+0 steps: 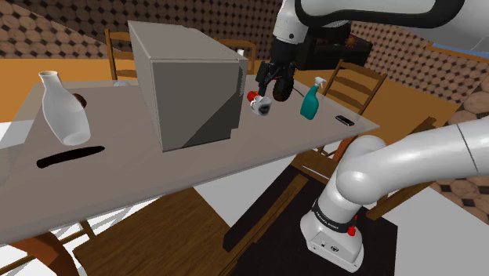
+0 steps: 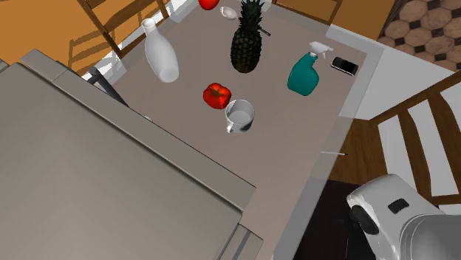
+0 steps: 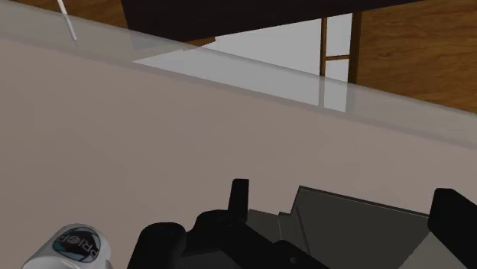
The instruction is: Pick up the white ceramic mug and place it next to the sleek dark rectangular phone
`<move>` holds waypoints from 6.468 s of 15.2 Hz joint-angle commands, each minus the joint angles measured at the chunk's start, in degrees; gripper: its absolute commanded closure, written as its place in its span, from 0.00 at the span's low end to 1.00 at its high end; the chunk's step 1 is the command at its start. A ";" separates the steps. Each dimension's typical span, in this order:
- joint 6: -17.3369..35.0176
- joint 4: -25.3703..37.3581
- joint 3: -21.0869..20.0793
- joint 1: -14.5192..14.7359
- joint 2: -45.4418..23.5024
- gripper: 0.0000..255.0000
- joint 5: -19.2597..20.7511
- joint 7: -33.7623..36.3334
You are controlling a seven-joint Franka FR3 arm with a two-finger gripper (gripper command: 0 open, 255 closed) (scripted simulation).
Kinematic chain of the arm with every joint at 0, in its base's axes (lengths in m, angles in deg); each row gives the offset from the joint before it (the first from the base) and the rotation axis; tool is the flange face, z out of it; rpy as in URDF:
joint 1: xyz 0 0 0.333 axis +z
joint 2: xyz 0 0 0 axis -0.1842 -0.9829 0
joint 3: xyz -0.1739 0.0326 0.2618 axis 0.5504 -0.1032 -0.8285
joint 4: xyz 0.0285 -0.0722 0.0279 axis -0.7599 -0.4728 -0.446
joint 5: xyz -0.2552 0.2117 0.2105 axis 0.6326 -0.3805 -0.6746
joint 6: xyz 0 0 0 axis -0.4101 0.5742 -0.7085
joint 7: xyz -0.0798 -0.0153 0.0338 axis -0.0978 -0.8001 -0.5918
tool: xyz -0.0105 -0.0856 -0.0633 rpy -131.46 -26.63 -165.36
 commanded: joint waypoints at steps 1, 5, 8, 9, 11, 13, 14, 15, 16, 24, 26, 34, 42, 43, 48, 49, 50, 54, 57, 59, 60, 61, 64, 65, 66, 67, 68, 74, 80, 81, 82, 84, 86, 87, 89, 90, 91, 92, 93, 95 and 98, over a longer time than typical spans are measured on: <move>0.00 0.00 0.00 0.00 0.00 0.00 0.00 0.00; 4.27 0.24 4.42 -1.52 -4.48 0.00 2.21 -4.53; 7.44 1.17 7.71 -2.43 -8.50 0.00 3.43 -7.91; 8.47 1.62 8.80 -2.70 -9.96 0.00 3.72 -9.04; 10.48 2.73 10.95 -3.16 -13.04 0.00 4.12 -11.35; 12.41 4.12 13.11 -3.49 -16.32 0.00 4.26 -13.69; 13.33 4.92 14.17 -3.63 -18.03 0.00 4.20 -14.89; 14.21 5.78 15.24 -3.74 -19.79 0.00 4.07 -16.11; 15.07 6.72 16.29 -3.83 -21.59 0.00 3.85 -17.37; 20.14 16.69 23.88 -4.72 -37.70 0.00 -1.63 -28.60; 20.76 19.90 25.30 -5.31 -42.19 0.00 -4.03 -31.72; 19.83 36.14 27.17 -11.43 -61.19 0.00 -15.04 -43.13; 18.76 47.72 25.53 -17.44 -73.49 0.00 -20.74 -47.64; 19.35 47.40 25.41 -17.45 -73.80 0.00 -20.93 -47.76; 21.43 46.37 24.97 -17.56 -74.97 0.00 -21.64 -48.20; 21.43 46.37 24.97 -17.56 -74.97 0.00 -21.64 -48.20; 21.43 46.37 24.97 -17.56 -74.97 0.00 -21.64 -48.20; 21.42 46.38 24.98 -17.56 -74.97 0.00 -21.64 -48.20; 21.42 46.38 24.98 -17.56 -74.97 1.00 -21.64 -48.20; 21.42 46.38 24.98 -17.56 -74.97 1.00 -21.64 -48.20; 21.42 46.38 24.97 -17.56 -74.97 1.00 -21.64 -48.20; 21.42 46.38 24.98 -17.56 -74.96 1.00 -21.64 -48.20; 21.43 46.37 24.97 -17.56 -74.97 1.00 -21.64 -48.20; 20.85 46.67 25.09 -17.51 -74.65 1.00 -21.44 -48.05; 20.26 46.98 25.21 -17.46 -74.34 1.00 -21.24 -47.89; 19.65 47.34 25.32 -17.43 -74.05 1.00 -21.05 -47.74; 19.05 47.69 25.42 -17.39 -73.76 1.00 -20.86 -47.59; 15.30 50.14 25.98 -17.29 -72.25 1.00 -19.83 -46.73; 11.33 53.19 26.40 -17.38 -71.14 1.00 -19.02 -45.96; 10.65 53.76 26.46 -17.42 -71.00 1.00 -18.90 -45.84; 9.95 54.35 26.51 -17.46 -70.87 1.00 -18.80 -45.72; 8.55 55.59 26.61 -17.56 -70.65 1.00 -18.61 -45.49; 7.12 56.91 26.70 -17.70 -70.49 1.00 -18.45 -45.27; 6.39 57.60 26.74 -17.77 -70.43 1.00 -18.39 -45.17; 4.90 59.05 26.81 -17.95 -70.36 1.00 -18.28 -44.96; 4.15 59.81 26.84 -18.05 -70.34 1.00 -18.24 -44.86; 3.38 60.60 26.86 -18.16 -70.35 1.00 -18.21 -44.77; 2.61 61.41 26.89 -18.28 -70.37 1.00 -18.18 -44.67; 2.16 61.89 26.90 -18.36 -70.39 1.00 -18.17 -44.62; 3.67 57.23 27.82 -18.37 -67.24 1.00 -17.13 -46.38; 5.48 51.32 29.18 -18.75 -63.04 1.00 -15.59 -48.97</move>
